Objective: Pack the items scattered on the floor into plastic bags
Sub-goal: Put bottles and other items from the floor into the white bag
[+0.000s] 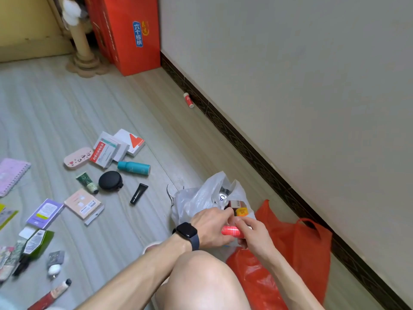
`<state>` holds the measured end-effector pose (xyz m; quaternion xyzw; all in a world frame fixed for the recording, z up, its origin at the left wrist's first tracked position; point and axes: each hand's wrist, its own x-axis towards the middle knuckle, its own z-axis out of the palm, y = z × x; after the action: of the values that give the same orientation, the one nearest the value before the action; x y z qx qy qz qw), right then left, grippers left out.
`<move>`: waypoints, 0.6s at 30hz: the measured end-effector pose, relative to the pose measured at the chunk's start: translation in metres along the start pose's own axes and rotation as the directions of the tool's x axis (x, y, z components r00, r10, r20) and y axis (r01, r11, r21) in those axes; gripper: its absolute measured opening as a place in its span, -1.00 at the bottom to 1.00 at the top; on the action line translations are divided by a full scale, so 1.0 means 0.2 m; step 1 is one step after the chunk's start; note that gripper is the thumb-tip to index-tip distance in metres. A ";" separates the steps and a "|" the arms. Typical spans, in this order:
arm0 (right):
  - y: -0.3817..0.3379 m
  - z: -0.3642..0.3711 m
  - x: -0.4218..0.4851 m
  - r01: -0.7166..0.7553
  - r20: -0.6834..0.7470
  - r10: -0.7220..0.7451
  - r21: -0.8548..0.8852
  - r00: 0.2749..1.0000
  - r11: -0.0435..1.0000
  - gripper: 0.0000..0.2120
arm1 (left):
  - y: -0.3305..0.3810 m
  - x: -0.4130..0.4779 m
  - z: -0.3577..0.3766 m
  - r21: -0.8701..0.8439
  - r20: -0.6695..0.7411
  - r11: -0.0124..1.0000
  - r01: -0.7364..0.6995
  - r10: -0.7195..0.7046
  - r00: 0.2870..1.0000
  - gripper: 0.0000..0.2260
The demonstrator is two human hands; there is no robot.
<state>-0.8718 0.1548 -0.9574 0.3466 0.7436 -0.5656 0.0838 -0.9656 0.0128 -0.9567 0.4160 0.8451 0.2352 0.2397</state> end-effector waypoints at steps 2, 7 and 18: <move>0.01 -0.05 0.00 0.002 -0.091 -0.003 -0.004 0.996 1.000 -0.79 | -0.02 0.03 0.01 -0.025 -0.144 1.000 -0.002 -0.002 0.990 -0.72; 0.03 -0.22 0.04 0.030 -0.365 -0.083 -0.149 0.927 0.988 -0.82 | -0.17 0.13 0.07 0.218 -0.149 0.976 0.009 0.024 0.989 -0.72; -0.14 -0.04 0.25 0.099 -0.139 -0.220 -0.584 0.965 0.806 -0.73 | -0.48 0.07 -0.13 0.232 -0.218 0.860 0.454 -0.409 0.886 -0.75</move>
<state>-0.9243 0.1798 -0.9593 0.2964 0.9099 -0.2837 0.0605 -1.0452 -0.0334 -0.9972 0.2246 0.9578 0.0877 0.1566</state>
